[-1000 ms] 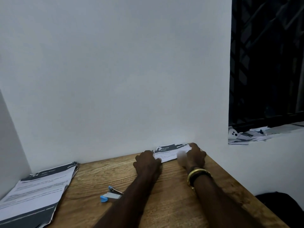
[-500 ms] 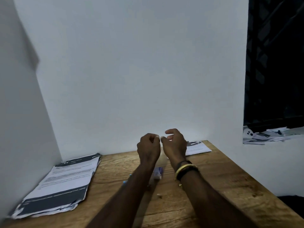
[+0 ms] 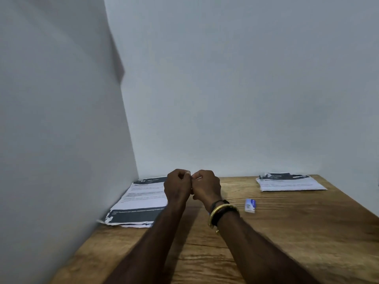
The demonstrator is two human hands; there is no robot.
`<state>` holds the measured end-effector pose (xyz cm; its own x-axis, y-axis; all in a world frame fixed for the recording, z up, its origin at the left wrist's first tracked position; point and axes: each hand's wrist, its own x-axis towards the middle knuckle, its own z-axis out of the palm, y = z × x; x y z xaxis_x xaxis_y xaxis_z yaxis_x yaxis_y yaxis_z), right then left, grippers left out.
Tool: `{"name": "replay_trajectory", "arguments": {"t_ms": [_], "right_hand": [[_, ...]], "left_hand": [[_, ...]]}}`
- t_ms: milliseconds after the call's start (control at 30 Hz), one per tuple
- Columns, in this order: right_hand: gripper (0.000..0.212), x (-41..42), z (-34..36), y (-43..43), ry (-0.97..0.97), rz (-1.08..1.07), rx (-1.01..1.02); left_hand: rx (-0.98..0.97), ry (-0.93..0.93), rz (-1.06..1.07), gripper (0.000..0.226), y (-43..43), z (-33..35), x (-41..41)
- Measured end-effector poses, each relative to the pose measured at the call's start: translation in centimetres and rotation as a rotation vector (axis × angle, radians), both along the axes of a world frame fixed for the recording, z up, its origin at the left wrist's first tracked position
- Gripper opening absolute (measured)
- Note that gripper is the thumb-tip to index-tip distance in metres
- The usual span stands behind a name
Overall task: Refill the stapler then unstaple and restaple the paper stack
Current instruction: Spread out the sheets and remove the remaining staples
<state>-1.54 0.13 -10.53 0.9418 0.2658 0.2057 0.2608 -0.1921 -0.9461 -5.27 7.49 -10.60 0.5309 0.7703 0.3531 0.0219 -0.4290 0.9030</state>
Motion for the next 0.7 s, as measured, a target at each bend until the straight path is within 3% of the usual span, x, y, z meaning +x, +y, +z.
{"name": "replay_trajectory", "arguments": {"t_ms": [400,567,700], "right_hand": [[0.044,-1.5,-3.2,7.1,0.019,0.099,-0.435],[0.041,-1.3,-3.3,9.0,0.001,0.028,-0.456],[0.029,-1.1,-3.3,9.6,0.059,0.013,-0.337]], "left_hand": [[-0.090,0.197,0.174,0.028,7.1,-3.0,-3.2],[-0.133,0.221,0.222,0.034,7.9,-3.4,-2.8],[-0.120,0.180,0.251,0.032,8.2,-3.3,-2.5]]}}
